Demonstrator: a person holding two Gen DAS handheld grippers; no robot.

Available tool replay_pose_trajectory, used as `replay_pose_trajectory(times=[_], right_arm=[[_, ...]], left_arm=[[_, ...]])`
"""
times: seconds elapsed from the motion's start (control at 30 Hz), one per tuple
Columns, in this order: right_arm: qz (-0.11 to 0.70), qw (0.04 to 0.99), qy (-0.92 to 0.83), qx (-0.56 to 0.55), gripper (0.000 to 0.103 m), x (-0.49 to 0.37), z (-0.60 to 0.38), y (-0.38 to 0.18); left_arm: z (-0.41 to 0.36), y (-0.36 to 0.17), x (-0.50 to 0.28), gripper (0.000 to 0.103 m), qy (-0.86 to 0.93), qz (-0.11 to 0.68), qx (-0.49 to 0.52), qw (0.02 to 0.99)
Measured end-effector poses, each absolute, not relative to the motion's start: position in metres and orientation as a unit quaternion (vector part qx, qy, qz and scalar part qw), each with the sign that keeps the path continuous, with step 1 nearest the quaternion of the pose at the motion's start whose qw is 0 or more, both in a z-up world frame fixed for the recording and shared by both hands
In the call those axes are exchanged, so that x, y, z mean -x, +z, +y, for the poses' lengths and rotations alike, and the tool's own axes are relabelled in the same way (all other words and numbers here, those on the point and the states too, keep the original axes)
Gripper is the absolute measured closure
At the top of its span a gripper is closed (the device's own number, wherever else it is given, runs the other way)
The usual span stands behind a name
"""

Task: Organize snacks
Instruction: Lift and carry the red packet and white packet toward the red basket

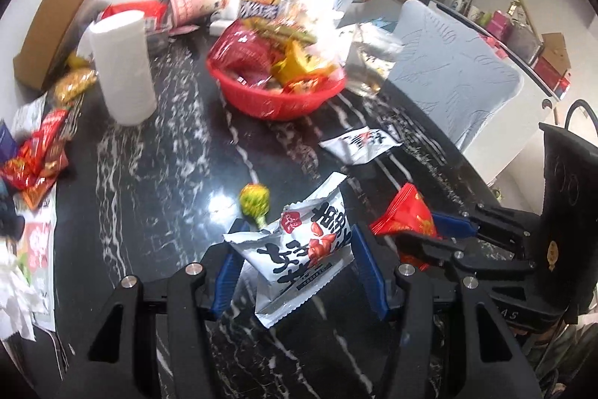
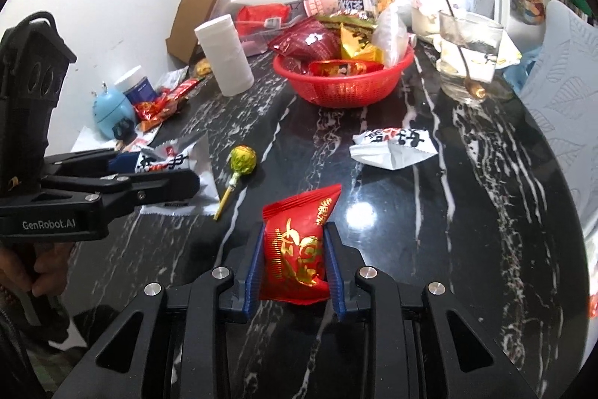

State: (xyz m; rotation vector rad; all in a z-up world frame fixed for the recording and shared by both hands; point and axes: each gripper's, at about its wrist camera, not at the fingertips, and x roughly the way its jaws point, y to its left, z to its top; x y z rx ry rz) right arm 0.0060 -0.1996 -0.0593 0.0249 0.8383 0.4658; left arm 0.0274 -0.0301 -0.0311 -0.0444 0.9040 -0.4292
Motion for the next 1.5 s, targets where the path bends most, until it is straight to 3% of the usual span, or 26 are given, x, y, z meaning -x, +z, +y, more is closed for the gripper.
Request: replay_pose_trajectory(times=[0.6,1.5], right_arm=[[0.337,0.915,0.222,0.006,0.073,-0.004,-0.21,-0.006],[0.269,0.939,0.216,0.009,0.073,-0.126,-0.194,0.044]], left_arm=[[-0.055,0.016,-0.044,0.048,-0.226,0.37,0.007,0.901],[-0.033,0.045,-0.158,0.048,-0.159,0.301,0.025,0.94]])
